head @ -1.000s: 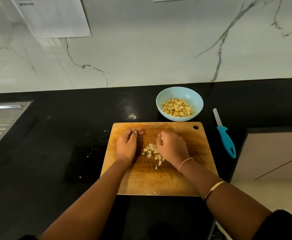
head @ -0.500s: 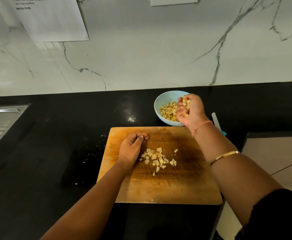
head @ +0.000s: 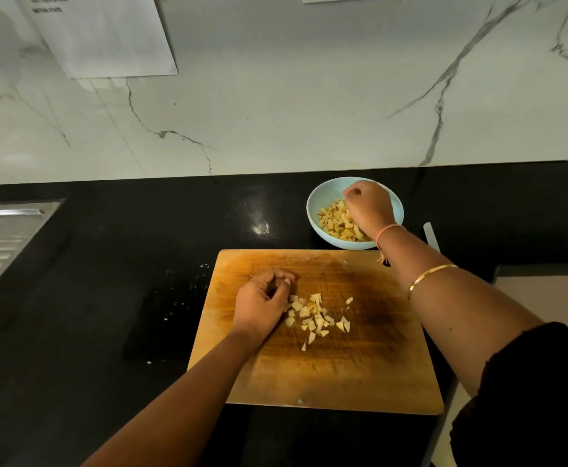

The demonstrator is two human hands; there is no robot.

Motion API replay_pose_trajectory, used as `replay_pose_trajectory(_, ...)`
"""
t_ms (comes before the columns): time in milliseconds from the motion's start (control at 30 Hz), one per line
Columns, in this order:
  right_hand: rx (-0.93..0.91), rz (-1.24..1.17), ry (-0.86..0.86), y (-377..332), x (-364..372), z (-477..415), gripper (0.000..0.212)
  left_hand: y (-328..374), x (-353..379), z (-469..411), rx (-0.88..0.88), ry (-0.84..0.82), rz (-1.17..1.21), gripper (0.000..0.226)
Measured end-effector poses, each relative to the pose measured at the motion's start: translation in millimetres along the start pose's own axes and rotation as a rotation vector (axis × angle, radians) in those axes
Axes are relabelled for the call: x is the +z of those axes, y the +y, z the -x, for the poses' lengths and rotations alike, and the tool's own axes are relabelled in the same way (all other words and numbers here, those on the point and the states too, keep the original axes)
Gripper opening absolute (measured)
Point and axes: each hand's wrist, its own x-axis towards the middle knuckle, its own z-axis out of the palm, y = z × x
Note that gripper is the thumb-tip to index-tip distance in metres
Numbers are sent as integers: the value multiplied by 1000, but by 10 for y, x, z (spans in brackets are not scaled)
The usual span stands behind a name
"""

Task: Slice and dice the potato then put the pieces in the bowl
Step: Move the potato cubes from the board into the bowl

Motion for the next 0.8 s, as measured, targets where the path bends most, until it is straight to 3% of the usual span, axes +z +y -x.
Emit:
replay_pose_trajectory(67, -41, -14, 17, 1, -19, 8, 26, -1, 3, -10, -13, 2, 7, 20)
replay_pose_trajectory(167, -33, -355, 88, -122, -125, 180, 19, 37, -12, -39, -99, 12, 198, 16)
replay_pose_trajectory(267, -51, -565, 1, -200, -215, 598, 18, 81, -87, -28, -97, 104, 385, 21)
replay_pose_trajectory(400, -48, -594, -115, 44, -194, 1265, 20, -37, -162, 115, -66, 214, 313, 28)
replay_pose_trajectory(500, 45, -481, -66, 250, 4, 1584, 20, -99, -75, 236, -119, 132, 353, 29)
replay_pose_trajectory(633, -36, -279, -73, 228, 225, 1819, 30, -17, 143, 293, -38, 30, 209, 38)
replay_pose_trajectory(800, -30, -350, -146, 66, 351, 1896, 33, 50, 255, 276, -40, 18, 234, 39)
